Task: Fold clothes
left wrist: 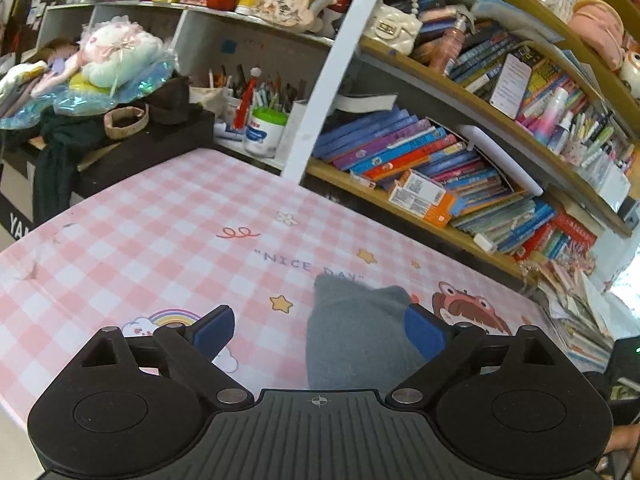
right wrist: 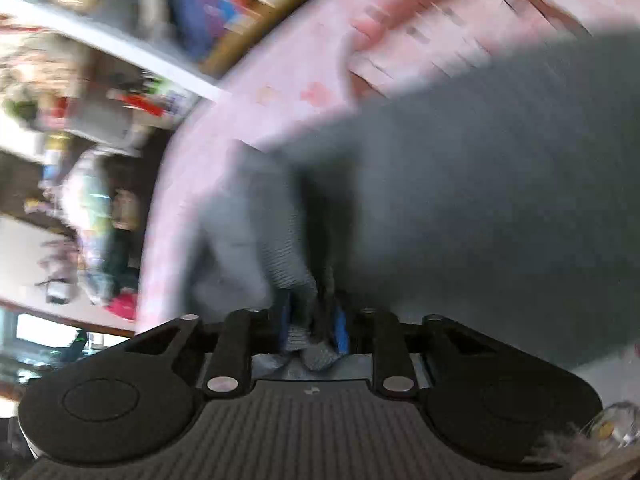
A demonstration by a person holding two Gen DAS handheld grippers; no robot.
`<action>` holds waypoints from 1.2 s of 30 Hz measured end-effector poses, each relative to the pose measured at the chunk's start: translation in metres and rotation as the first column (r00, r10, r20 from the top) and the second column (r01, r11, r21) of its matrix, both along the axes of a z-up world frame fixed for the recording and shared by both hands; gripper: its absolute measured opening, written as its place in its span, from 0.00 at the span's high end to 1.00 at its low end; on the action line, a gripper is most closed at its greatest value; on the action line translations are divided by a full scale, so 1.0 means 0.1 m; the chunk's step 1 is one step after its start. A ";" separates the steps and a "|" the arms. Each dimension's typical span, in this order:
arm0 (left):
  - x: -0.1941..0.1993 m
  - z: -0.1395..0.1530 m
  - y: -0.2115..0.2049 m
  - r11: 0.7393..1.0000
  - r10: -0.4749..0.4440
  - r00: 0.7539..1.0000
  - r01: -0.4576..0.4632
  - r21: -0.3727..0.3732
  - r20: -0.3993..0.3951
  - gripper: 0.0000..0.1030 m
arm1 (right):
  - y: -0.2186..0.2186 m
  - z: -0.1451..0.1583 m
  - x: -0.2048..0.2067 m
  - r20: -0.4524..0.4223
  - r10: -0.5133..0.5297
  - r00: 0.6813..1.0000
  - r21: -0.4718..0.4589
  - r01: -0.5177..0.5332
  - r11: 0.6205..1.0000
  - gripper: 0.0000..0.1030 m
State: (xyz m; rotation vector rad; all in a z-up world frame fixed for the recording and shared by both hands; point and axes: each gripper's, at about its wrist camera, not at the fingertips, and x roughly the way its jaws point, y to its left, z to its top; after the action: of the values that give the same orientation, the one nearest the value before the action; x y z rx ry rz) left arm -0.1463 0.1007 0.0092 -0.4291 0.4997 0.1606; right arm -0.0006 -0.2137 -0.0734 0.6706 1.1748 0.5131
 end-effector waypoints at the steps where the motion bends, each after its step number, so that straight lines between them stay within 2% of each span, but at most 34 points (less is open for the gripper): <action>1: 0.01 0.00 0.00 1.000 -0.014 1.000 0.014 -0.009 -0.001 0.09 | -0.04 -0.02 -0.01 -0.006 -0.013 1.000 0.015 0.013 1.000 0.68; 3: 0.03 -0.02 0.02 0.998 -0.041 0.999 0.040 -0.041 -0.018 0.09 | -0.05 0.03 -0.02 0.020 -0.015 1.000 0.011 0.015 1.000 0.59; 5: 0.09 -0.05 0.03 0.996 -0.051 0.996 0.046 -0.070 -0.073 0.09 | -0.04 0.08 -0.05 0.049 -0.011 0.999 0.004 0.011 1.000 0.48; 7: 0.12 -0.09 0.04 0.997 -0.043 0.993 0.035 -0.071 -0.113 0.09 | -0.03 0.12 -0.06 0.070 -0.006 0.997 -0.003 0.006 1.000 0.37; 9: 0.12 -0.10 0.05 0.997 -0.031 0.993 0.024 -0.067 -0.115 0.08 | -0.04 0.15 -0.09 0.086 -0.005 0.996 -0.010 0.006 1.000 0.28; 12: 0.11 -0.11 0.05 0.997 -0.031 0.993 0.024 -0.070 -0.110 0.08 | -0.01 0.20 -0.08 0.093 -0.029 0.995 -0.017 0.030 0.999 0.24; 17: 0.12 -0.12 0.05 0.994 -0.070 0.992 0.059 -0.097 -0.109 0.09 | -0.02 0.14 -0.07 0.067 -0.046 0.997 -0.021 0.048 0.999 0.23; 19: 0.12 -0.12 0.06 0.992 -0.085 0.991 0.074 -0.103 -0.105 0.10 | 0.02 0.13 -0.07 0.059 -0.030 0.998 -0.028 0.031 0.999 0.29; 20: 0.12 -0.12 0.06 0.991 -0.093 0.990 0.081 -0.107 -0.103 0.10 | 0.03 0.13 -0.08 0.058 -0.018 0.998 -0.025 0.019 0.999 0.38; 21: 0.12 -0.12 0.06 0.990 -0.100 0.990 0.089 -0.111 -0.100 0.11 | 0.05 0.12 -0.09 0.058 -0.006 0.998 -0.023 0.007 1.000 0.54; 23: 0.11 -0.12 0.06 0.986 -0.120 0.989 0.109 -0.122 -0.081 0.18 | 0.06 0.14 -0.11 0.070 0.009 0.997 -0.008 -0.009 1.000 0.67; 24: 0.11 -0.11 0.05 0.983 -0.138 0.988 0.128 -0.129 -0.071 0.31 | 0.05 0.15 -0.13 0.087 0.007 0.996 0.005 -0.008 1.000 0.79; 25: 0.11 -0.11 0.04 0.980 -0.156 0.985 0.146 -0.132 -0.071 0.49 | 0.02 0.18 -0.14 0.106 -0.001 0.994 0.030 -0.002 1.000 0.82; 26: 0.12 -0.12 0.03 0.978 -0.174 0.982 0.163 -0.133 -0.078 0.59 | -0.02 0.22 -0.16 0.137 -0.022 0.990 0.061 0.013 0.998 0.86; 27: 0.13 -0.13 0.01 0.974 -0.194 0.977 0.181 -0.134 -0.086 0.75 | -0.05 0.26 -0.19 0.169 -0.037 0.985 0.080 0.023 0.997 0.88; 28: 0.15 -0.15 -0.01 0.970 -0.216 0.972 0.202 -0.136 -0.097 0.81 | -0.06 0.30 -0.21 0.197 -0.046 0.979 0.090 0.029 0.996 0.88; 30: 0.18 -0.20 -0.03 0.961 -0.256 0.960 0.239 -0.139 -0.117 0.85 | -0.09 0.37 -0.24 0.246 -0.064 0.967 0.105 0.040 0.994 0.88; 31: 0.21 -0.24 -0.05 0.959 -0.269 0.954 0.251 -0.134 -0.136 0.87 | -0.08 0.37 -0.24 0.243 -0.063 0.968 0.084 0.044 0.996 0.88; 34: 0.30 -0.41 -0.06 0.946 -0.311 0.930 0.282 -0.161 -0.198 0.90 | 0.01 0.19 -0.18 0.134 -0.047 0.990 -0.060 0.055 0.997 0.87; 36: 0.33 -0.47 -0.07 0.938 -0.337 0.917 0.305 -0.167 -0.212 0.90 | -0.01 0.08 -0.17 0.096 -0.077 0.992 -0.068 0.084 0.994 0.83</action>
State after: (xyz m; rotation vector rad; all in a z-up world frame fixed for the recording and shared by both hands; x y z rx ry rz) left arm -0.1133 0.0937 -0.0381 -0.4512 0.8136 -0.1428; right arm -0.0177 -0.2151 -0.0658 0.6236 1.0696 0.4278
